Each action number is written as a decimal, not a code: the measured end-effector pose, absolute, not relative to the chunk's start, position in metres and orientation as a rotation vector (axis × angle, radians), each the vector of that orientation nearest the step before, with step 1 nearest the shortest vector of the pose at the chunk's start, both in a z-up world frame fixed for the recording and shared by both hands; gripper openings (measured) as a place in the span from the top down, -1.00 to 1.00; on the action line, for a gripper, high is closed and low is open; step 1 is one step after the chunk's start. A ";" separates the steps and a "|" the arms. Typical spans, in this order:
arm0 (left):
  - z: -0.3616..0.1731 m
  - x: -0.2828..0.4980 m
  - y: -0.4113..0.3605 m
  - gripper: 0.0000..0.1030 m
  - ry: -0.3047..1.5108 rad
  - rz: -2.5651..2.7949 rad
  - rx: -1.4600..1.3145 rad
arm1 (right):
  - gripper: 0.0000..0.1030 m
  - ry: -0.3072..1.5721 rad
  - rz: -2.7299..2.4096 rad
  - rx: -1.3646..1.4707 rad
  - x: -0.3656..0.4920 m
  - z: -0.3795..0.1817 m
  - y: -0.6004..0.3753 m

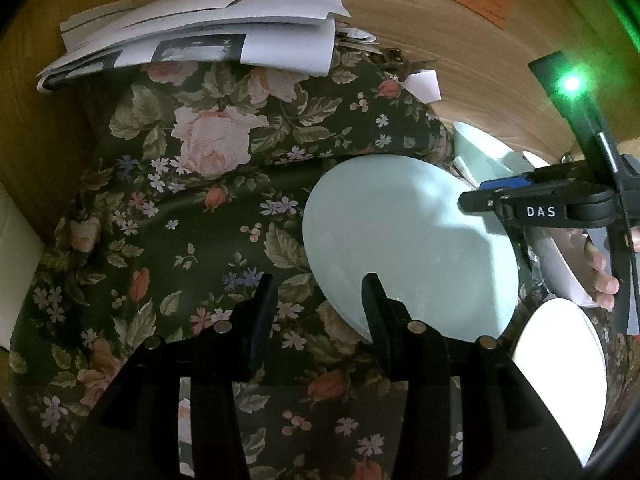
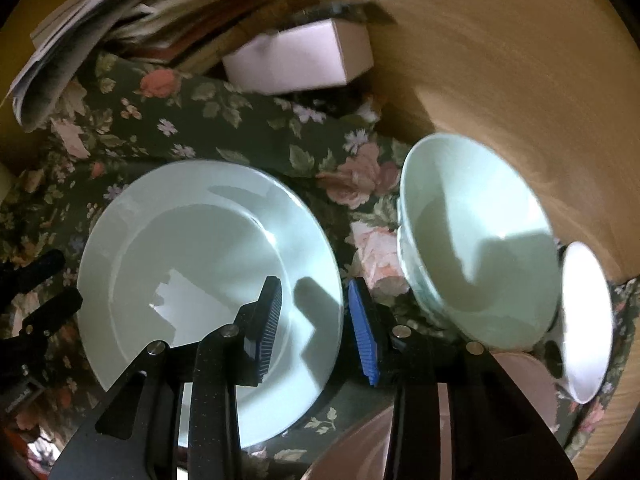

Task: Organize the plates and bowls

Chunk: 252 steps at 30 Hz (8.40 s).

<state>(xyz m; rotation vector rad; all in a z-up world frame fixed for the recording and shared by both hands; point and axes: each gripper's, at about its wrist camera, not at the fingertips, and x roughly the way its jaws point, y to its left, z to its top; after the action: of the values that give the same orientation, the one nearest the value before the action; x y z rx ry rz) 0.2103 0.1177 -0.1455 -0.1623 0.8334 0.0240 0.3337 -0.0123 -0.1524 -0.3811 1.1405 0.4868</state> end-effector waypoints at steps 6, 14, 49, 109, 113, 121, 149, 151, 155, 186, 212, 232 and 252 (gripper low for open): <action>-0.147 0.210 0.123 0.15 0.843 0.030 -0.181 | 0.32 1.155 0.517 -0.388 0.324 -0.154 -0.014; -0.146 0.192 0.138 0.15 0.841 0.062 -0.168 | 0.32 1.160 0.602 -0.388 0.304 -0.148 0.004; -0.156 0.168 0.176 0.31 0.853 0.180 -0.172 | 0.35 1.077 0.729 -0.348 0.253 -0.156 0.038; -0.103 0.088 0.079 0.31 0.706 0.011 -0.162 | 0.37 0.937 0.599 -0.119 0.150 -0.088 -0.114; -0.105 0.085 0.070 0.31 0.711 -0.004 -0.161 | 0.37 0.937 0.587 -0.106 0.145 -0.090 -0.124; -0.110 0.081 0.049 0.31 0.729 -0.030 -0.148 | 0.37 0.947 0.570 -0.082 0.135 -0.096 -0.147; -0.131 0.070 0.008 0.31 0.792 -0.062 -0.118 | 0.37 1.005 0.555 -0.007 0.118 -0.123 -0.184; -0.134 0.072 0.009 0.31 0.803 -0.059 -0.120 | 0.37 1.005 0.557 -0.004 0.118 -0.123 -0.183; -0.138 0.074 0.010 0.31 0.806 -0.052 -0.112 | 0.37 1.005 0.560 -0.005 0.118 -0.124 -0.183; -0.138 0.085 0.009 0.10 0.779 -0.066 -0.065 | 0.37 0.895 0.498 -0.055 0.107 -0.105 -0.200; -0.069 0.169 -0.021 -0.65 0.687 -0.109 -0.011 | -0.37 0.718 0.366 0.050 0.162 -0.069 -0.238; -0.122 0.257 -0.053 -0.06 0.913 -0.227 0.062 | 0.01 0.877 0.349 0.108 0.216 -0.128 -0.246; -0.141 0.270 -0.079 0.49 0.978 -0.277 0.089 | 0.40 0.888 0.374 0.138 0.223 -0.136 -0.243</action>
<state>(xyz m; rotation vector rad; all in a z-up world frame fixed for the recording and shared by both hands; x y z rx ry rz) 0.2696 -0.0793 -0.1409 0.0892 0.9778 -0.2766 0.2234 -0.2434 -0.1355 0.1383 0.8880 0.3744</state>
